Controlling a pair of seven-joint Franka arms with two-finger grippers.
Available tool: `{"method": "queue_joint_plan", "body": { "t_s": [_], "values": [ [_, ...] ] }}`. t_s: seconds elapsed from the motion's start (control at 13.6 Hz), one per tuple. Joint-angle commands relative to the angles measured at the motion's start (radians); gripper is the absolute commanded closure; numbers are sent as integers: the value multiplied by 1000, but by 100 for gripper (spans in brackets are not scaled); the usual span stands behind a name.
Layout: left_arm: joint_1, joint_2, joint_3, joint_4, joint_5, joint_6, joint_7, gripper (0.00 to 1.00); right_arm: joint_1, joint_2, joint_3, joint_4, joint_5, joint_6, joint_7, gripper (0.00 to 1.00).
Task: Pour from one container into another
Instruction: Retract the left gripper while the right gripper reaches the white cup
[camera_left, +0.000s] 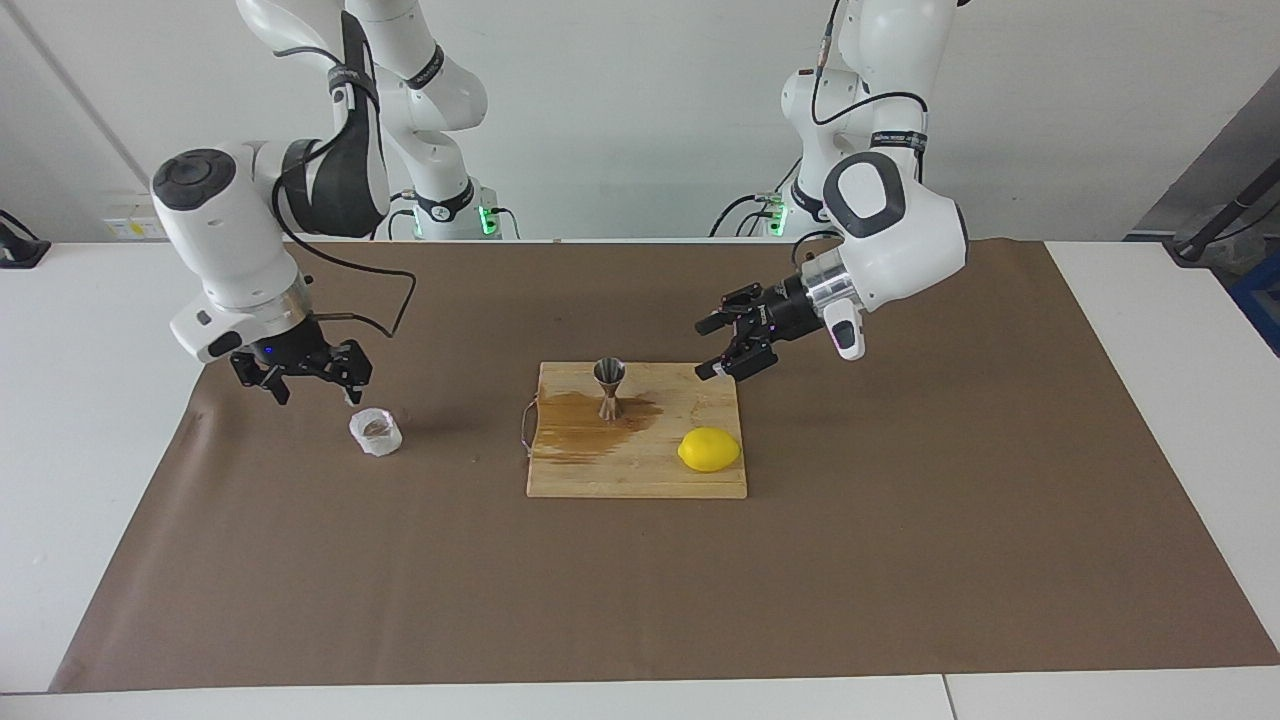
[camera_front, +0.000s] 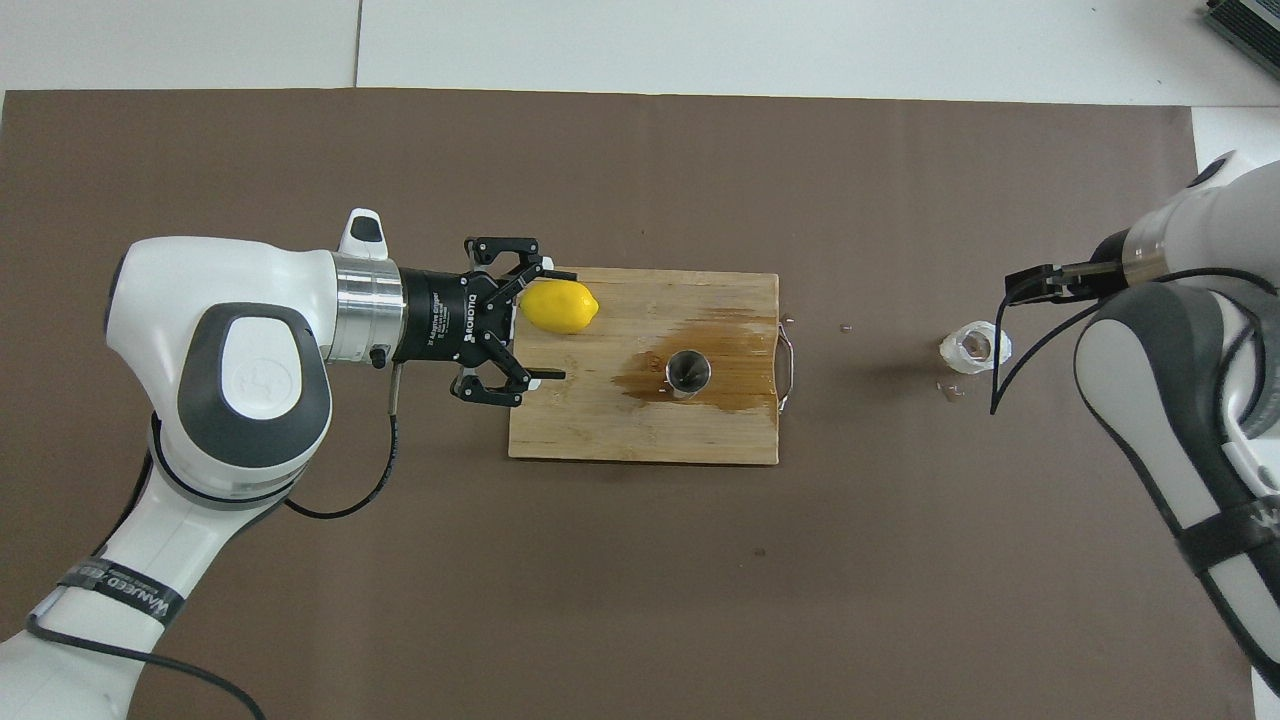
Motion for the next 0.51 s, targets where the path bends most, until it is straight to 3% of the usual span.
{"method": "queue_joint_plan", "body": {
  "t_s": [0.0,0.29,0.44],
  "values": [
    [36,12,-6,51,151,-65,2,0,-9,-32,32,-46,-6,21,-107,0],
    [43,12,-7,81,437,-67,141,0,-14,-33,66,-43,-1,53,-230,0],
    [46,11,-7,91,491,-65,241,0,-22,-33,66,-43,31,61,-355,0]
  ]
}}
